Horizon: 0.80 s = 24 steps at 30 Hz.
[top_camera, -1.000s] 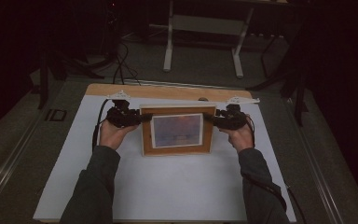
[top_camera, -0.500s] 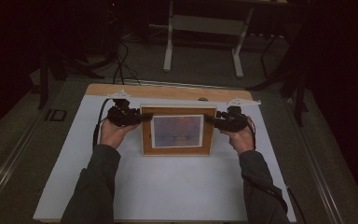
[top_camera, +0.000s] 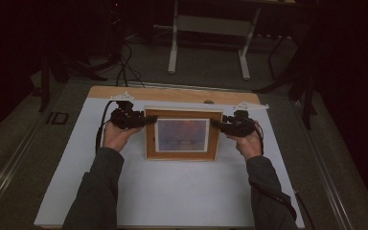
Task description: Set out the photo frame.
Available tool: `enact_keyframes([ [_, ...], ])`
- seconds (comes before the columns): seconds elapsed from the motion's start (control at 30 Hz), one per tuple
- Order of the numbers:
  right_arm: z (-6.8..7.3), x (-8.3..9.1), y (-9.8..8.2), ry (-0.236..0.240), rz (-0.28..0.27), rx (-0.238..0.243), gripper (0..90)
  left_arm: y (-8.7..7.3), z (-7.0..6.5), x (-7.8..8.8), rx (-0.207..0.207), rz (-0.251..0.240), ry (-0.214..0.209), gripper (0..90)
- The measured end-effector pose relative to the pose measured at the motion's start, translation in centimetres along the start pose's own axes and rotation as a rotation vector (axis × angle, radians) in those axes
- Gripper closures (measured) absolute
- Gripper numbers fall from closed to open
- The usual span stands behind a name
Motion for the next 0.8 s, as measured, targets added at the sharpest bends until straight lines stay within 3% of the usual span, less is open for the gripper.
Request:
enact_keyframes([
  [0.8, 0.00, 0.47, 0.05, -0.001, 0.003, 0.016, 56.1, -0.11, -0.09, 0.23, 0.021, -0.005, 0.024, 54.8],
])
Point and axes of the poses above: each handheld gripper's, and its own axes: x roughly backward along the jaws, y roughly out of its top, z roughly to its left, the point moved 9 cm from there along -x, roughly forward along the jaws, and after that the axes turned 1 degree about z, right-handed, at the moved point
